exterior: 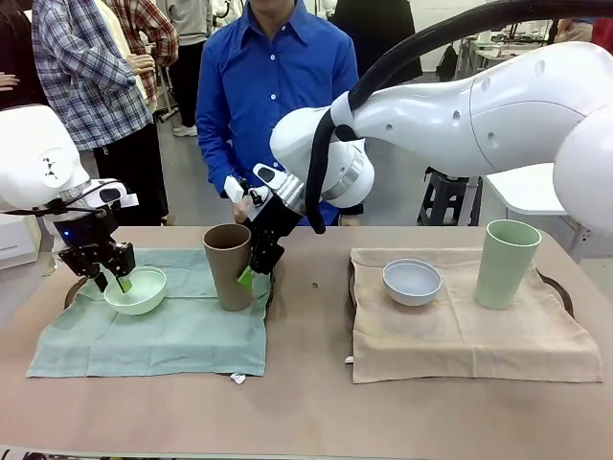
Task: Set up a tray with a mat and arrange the tableware.
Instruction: Place the Picnic Bowl and Reusable plastic cup back onto the Handle tray in front of the human's position.
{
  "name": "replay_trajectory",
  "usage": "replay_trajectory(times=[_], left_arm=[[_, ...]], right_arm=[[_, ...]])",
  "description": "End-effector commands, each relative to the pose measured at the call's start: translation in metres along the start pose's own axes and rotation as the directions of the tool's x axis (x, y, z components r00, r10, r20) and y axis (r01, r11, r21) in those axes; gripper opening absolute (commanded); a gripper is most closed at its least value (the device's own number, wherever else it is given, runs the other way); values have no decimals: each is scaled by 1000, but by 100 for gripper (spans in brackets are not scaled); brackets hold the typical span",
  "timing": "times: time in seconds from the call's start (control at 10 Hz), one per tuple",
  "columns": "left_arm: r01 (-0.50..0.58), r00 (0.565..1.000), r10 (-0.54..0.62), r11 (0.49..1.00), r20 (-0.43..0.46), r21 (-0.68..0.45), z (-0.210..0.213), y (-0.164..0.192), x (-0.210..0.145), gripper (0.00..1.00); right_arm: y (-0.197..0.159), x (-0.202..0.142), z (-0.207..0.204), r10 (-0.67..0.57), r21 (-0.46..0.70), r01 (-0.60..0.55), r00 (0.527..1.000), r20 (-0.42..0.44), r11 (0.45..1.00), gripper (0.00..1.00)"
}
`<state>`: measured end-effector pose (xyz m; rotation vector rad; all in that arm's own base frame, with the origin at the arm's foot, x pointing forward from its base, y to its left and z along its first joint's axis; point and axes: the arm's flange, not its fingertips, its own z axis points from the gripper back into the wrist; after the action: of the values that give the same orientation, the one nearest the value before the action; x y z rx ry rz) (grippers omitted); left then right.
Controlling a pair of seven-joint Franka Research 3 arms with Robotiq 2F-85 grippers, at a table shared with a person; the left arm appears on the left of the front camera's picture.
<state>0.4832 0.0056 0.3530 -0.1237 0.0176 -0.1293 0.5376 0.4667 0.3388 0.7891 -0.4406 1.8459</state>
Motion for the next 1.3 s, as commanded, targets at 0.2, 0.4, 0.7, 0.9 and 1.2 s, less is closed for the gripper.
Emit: replay_trajectory(times=[0.2,0.4,0.7,0.9,1.2], left_arm=[[22,1000,-22,1000,-3,-21,5,8,-8,100],[19,1000,-19,1000,3,-24,11,11,-9,92],[76,994,-76,997,80,6,55,-2,-28,100],[119,985,-125,991,116,57,96,-21,-44,100],[168,976,-190,969,110,181,137,-56,-63,100]], right_arm=[[18,-6,34,-98,-72,94,994,-53,993,100],[28,-13,46,-135,-86,132,990,-28,987,100],[69,1,86,-391,-111,379,913,-117,919,100],[104,39,131,-603,-189,573,765,-224,797,100],[145,95,185,-846,-444,721,441,-300,533,100]])
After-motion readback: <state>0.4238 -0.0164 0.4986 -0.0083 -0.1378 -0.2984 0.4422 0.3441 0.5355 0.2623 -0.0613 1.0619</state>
